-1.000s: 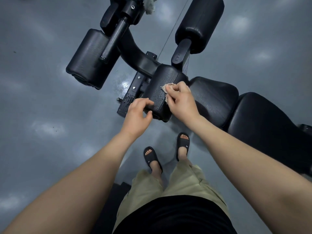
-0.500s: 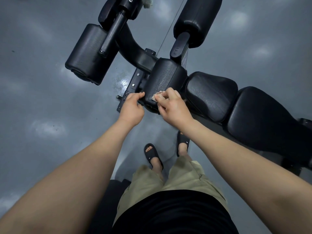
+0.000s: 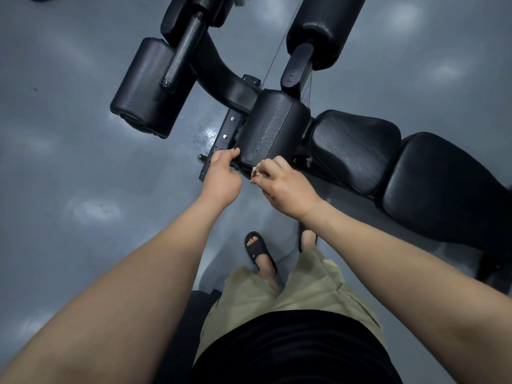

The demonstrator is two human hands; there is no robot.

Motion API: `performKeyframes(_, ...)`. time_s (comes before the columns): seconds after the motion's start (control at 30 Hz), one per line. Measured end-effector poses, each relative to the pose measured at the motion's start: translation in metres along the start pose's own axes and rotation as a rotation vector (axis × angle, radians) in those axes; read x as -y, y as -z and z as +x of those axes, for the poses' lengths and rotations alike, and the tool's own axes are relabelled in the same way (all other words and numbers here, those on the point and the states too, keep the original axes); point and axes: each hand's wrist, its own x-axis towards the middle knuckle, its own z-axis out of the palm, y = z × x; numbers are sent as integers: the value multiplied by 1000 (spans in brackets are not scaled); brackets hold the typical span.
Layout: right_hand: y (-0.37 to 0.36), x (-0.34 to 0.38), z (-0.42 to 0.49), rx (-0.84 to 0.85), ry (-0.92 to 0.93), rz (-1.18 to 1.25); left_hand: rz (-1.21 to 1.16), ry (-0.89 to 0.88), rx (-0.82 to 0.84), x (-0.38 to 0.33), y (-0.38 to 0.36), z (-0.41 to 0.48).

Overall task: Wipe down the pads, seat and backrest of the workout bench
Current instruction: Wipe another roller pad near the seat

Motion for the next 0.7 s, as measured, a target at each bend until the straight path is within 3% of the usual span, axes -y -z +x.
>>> performKeyframes(0.13,10,-16,-10,-18,-16,68,23,1,-13,-3,-1,-1)
performKeyframes(0.3,22,-21,4,-170,-118,161,14,-1,-36,-7,-4,-5)
performKeyframes(0.47,29,-36,24,-136,-71,184,-26,34,-37,-10,-4,-8)
performKeyframes(0.7,47,-70,45,-256,-366,258,39,-18,-56,-13,-6,-11)
